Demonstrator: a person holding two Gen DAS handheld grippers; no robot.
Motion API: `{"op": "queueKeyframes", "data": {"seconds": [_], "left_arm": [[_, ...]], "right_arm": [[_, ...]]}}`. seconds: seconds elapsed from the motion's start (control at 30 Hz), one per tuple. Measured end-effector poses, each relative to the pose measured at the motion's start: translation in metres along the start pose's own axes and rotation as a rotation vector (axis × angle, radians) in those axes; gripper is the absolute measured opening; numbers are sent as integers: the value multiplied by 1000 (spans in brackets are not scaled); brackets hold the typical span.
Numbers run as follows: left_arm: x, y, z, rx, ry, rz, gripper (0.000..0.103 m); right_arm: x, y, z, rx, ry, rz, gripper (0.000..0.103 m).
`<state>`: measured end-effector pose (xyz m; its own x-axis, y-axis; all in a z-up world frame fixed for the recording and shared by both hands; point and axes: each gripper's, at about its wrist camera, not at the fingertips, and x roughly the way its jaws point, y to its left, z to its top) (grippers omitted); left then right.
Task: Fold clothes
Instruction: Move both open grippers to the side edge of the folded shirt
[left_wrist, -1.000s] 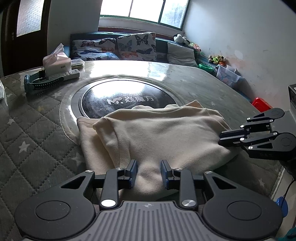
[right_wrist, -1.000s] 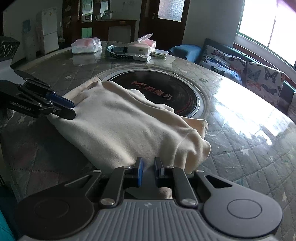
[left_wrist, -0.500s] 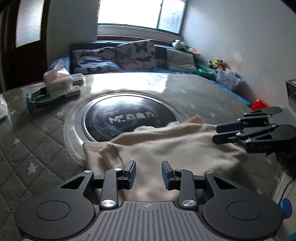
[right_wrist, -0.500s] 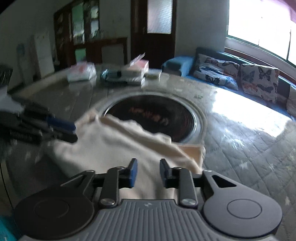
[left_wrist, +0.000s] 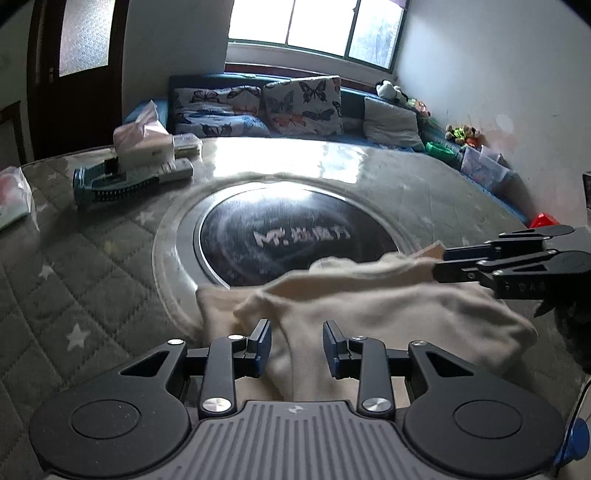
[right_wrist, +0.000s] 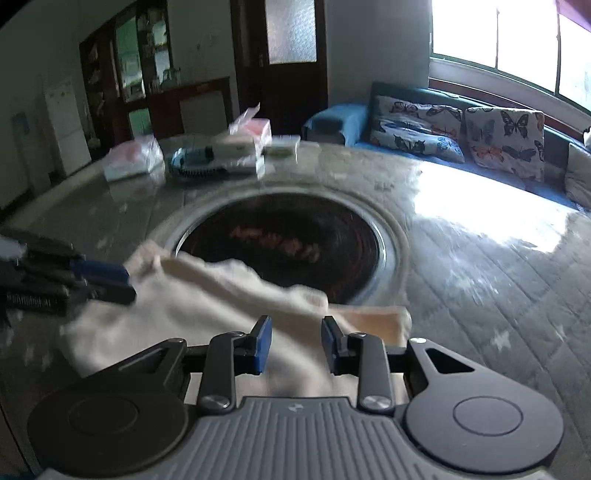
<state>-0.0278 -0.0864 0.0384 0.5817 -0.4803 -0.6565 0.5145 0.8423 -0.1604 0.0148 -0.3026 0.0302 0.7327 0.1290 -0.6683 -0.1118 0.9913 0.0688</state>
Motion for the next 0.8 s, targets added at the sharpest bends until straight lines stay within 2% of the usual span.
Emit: {"op": "queueKeyframes", "data": {"seconds": [0.13, 0.27, 0.37, 0.47, 0.57, 0.63, 0.8], "left_arm": [[12, -2, 1, 6, 24, 28, 33], [7, -3, -1, 13, 21, 20, 34], [-2, -5, 0, 32, 3, 12, 42], [-9, -8, -1, 52, -7, 9, 43], [-12, -11, -4, 67, -4, 12, 43], [-15, -14, -8, 78, -8, 12, 43], [-24, -18, -15, 101, -11, 14, 43]], "right_arm": [[21, 0, 8, 19, 19, 1, 30], [5, -3, 10, 56, -13, 34, 30], [-7, -6, 12, 84, -38, 59, 30], [-33, -12, 14, 106, -88, 90, 30], [-48, -7, 5, 30, -69, 63, 31], [-45, 2, -12, -67, -24, 14, 31], [-29, 15, -43, -115, 51, -11, 32]]}}
